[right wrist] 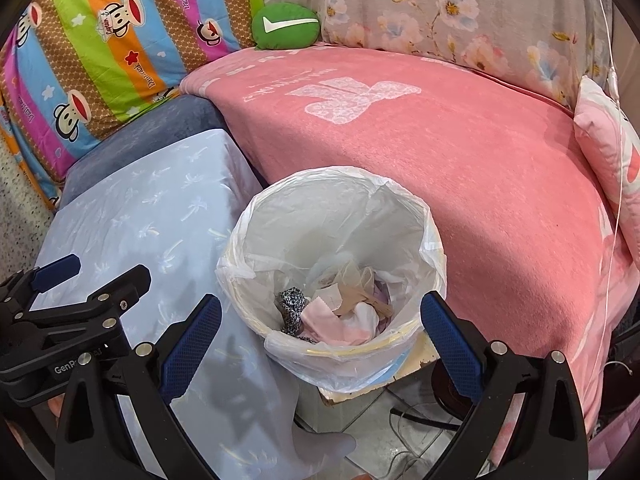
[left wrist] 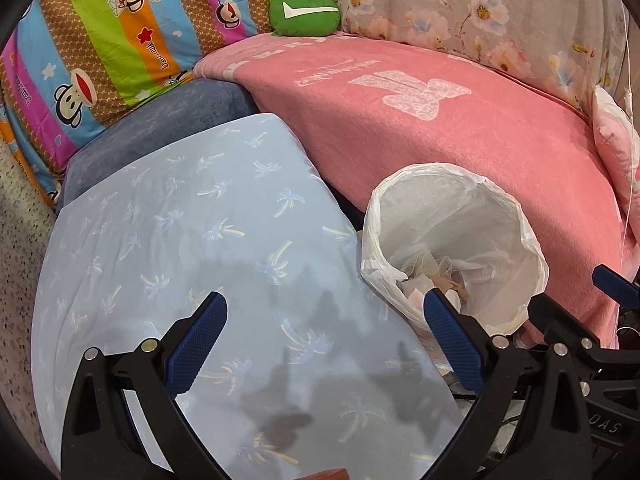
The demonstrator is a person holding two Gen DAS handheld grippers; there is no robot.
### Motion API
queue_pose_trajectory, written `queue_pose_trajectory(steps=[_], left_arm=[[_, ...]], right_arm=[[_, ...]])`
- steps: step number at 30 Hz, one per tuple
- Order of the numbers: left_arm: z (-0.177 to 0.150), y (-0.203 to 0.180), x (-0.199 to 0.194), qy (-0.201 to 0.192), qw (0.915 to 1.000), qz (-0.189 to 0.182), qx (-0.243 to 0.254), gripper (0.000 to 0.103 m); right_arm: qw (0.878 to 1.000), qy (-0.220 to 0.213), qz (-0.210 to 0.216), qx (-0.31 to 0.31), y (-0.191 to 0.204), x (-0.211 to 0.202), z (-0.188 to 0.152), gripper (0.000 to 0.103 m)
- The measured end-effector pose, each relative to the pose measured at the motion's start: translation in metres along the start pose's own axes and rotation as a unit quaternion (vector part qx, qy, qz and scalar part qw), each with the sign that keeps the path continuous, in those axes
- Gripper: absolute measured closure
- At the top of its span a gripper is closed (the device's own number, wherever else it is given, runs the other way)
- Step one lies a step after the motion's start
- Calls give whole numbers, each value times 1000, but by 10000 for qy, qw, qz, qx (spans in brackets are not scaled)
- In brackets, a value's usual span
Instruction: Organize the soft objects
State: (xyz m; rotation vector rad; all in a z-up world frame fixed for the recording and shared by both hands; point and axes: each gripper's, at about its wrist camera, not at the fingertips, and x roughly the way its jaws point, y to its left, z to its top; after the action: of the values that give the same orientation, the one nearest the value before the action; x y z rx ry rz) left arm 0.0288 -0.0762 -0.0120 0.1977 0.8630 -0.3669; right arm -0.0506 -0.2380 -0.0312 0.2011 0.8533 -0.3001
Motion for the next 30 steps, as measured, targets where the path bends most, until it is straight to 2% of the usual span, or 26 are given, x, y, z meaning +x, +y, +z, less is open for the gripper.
queue_pose_trajectory(steps=[30], left_arm=[[-7, 1, -2, 26, 9998, 120, -130, 8]], right_arm=[[10000, 35, -84, 24, -2, -2, -10, 6]])
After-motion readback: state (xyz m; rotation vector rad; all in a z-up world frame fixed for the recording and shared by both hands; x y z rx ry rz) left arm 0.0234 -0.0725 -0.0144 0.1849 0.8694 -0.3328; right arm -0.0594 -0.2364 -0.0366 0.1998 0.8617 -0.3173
